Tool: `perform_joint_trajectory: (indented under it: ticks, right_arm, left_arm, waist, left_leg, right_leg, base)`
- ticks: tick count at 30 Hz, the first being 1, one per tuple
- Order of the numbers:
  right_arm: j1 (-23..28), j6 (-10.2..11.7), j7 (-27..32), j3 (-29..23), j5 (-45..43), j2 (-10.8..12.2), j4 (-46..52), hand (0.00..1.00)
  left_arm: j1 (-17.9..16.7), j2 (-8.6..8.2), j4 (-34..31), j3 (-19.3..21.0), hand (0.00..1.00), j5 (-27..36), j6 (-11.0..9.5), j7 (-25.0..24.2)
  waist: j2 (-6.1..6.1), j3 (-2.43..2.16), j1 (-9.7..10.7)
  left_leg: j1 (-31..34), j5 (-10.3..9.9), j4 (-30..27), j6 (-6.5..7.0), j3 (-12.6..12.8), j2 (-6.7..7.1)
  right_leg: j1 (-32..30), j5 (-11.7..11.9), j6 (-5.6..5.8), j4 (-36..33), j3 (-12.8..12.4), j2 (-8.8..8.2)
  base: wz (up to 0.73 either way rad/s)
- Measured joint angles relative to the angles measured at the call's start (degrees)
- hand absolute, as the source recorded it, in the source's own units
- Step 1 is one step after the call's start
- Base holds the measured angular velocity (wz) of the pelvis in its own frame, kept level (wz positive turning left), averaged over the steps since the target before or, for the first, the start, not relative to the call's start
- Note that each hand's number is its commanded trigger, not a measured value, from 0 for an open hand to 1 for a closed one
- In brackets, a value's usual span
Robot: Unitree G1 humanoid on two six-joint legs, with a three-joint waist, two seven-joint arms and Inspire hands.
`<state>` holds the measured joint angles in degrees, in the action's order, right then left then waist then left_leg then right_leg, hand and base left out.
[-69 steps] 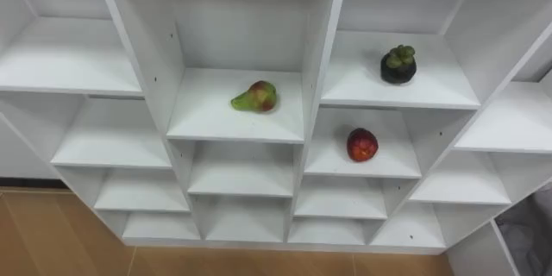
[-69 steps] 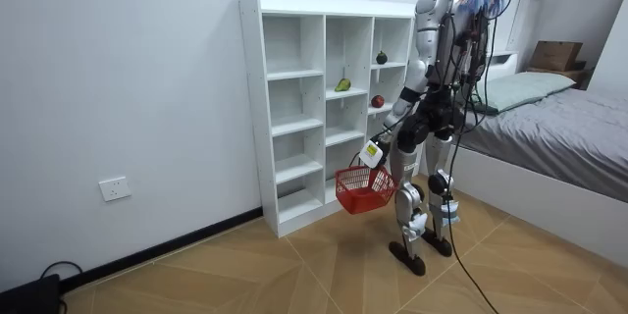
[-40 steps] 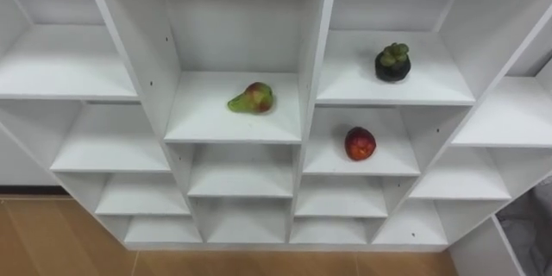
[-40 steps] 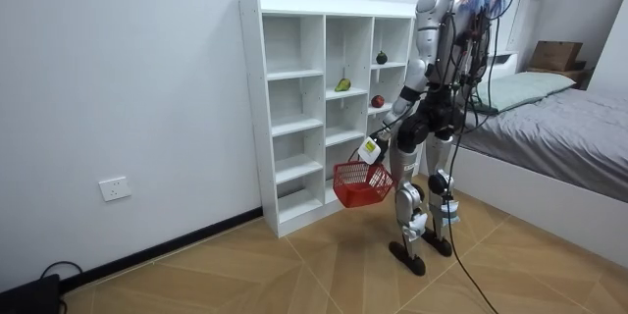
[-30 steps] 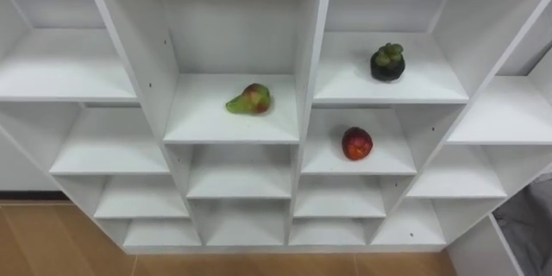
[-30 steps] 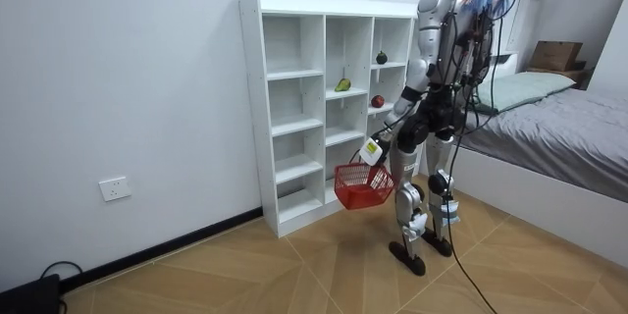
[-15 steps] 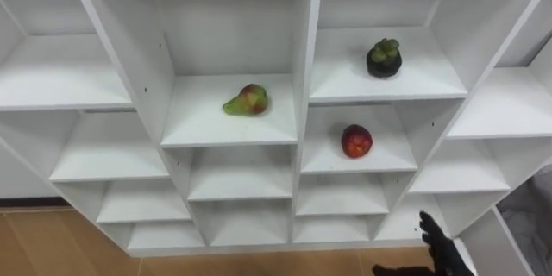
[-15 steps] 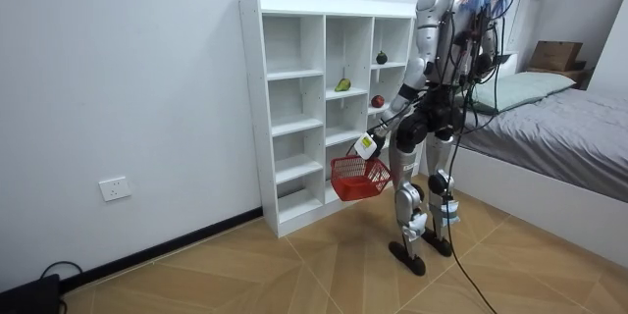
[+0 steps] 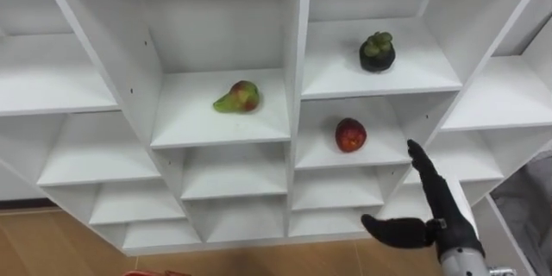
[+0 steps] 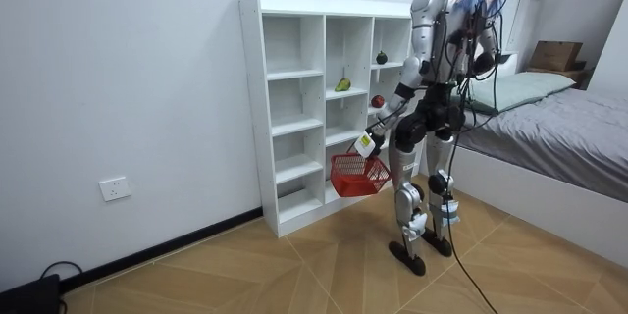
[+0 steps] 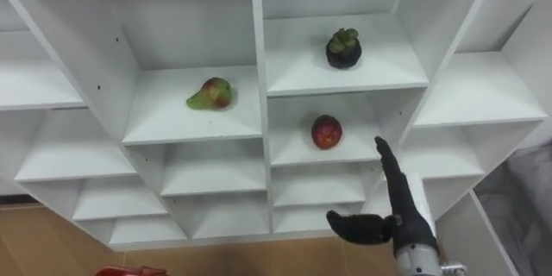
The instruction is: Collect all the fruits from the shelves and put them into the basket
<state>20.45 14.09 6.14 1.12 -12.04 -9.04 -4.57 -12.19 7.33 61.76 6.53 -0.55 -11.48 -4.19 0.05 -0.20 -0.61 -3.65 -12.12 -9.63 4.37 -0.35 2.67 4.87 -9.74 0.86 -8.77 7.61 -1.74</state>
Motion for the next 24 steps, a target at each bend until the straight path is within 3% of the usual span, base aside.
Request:
perform_joint_trajectory:
  ticks: [8,12,24]
  right_arm:
    - [-2.76,0.15,1.79,0.24,-1.07,-0.27,6.06,0.00]
    - [-6.20,0.23,3.48,0.88,-2.57,-0.30,8.01,0.00]
    - [-9.60,0.21,5.84,-0.28,-2.49,-1.03,14.00,0.00]
  left_arm:
    - [-0.12,0.15,0.27,0.00,1.00,-0.09,0.14,-0.48]
    - [-0.30,0.16,0.19,0.00,1.00,-0.06,0.35,-0.59]
    - [-2.07,0.16,0.15,0.11,1.00,-0.04,0.62,-0.41]
  waist:
    - [-0.58,0.38,-1.51]
    - [-0.63,0.33,-1.50]
    - [-0.82,0.34,-1.45]
  left_leg:
    - [0.15,0.00,0.35,0.00,-0.01,0.00]
    - [0.07,0.00,0.18,0.00,-0.23,0.00]
    - [-0.85,0.01,0.19,0.00,-0.32,0.00]
  right_leg:
    - [-0.29,0.00,0.01,0.05,-0.02,0.01]
    - [-0.11,0.00,0.01,0.06,0.50,-0.01]
    - [1.21,0.00,0.01,0.14,1.38,-0.08]
  base:
    - [0.00]
    - [0.05]
    - [0.02]
